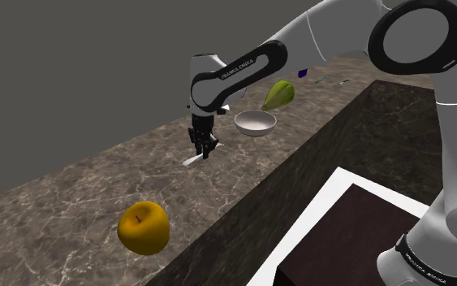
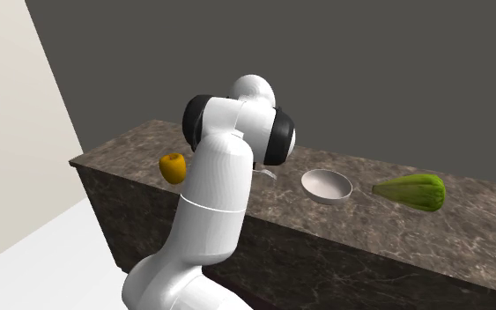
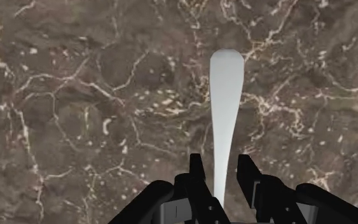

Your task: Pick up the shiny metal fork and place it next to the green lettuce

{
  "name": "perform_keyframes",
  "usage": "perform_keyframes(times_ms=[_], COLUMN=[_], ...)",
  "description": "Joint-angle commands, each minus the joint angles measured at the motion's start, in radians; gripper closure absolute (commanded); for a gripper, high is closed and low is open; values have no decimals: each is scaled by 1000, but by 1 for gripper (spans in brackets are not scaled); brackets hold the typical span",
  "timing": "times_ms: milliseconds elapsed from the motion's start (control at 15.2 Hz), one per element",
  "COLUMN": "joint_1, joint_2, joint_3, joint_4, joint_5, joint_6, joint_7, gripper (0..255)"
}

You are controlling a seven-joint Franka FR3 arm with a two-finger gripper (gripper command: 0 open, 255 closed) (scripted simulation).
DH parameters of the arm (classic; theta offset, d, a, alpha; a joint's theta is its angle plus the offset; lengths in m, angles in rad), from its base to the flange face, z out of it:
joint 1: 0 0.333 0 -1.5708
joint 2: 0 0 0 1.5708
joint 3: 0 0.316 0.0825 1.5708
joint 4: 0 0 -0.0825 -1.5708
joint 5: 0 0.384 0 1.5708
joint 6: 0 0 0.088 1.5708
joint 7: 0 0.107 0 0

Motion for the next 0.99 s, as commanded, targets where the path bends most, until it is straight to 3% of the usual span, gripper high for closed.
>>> perform_keyframes(times_ms=[0,924], joint_1=[-2,-8], joint_2=[-13,-79], joint_3=[2,15], joint_4=[10,104], joint_5=[4,22], joint_6=[-23,-180], joint_7=[0,4], gripper=[255,255])
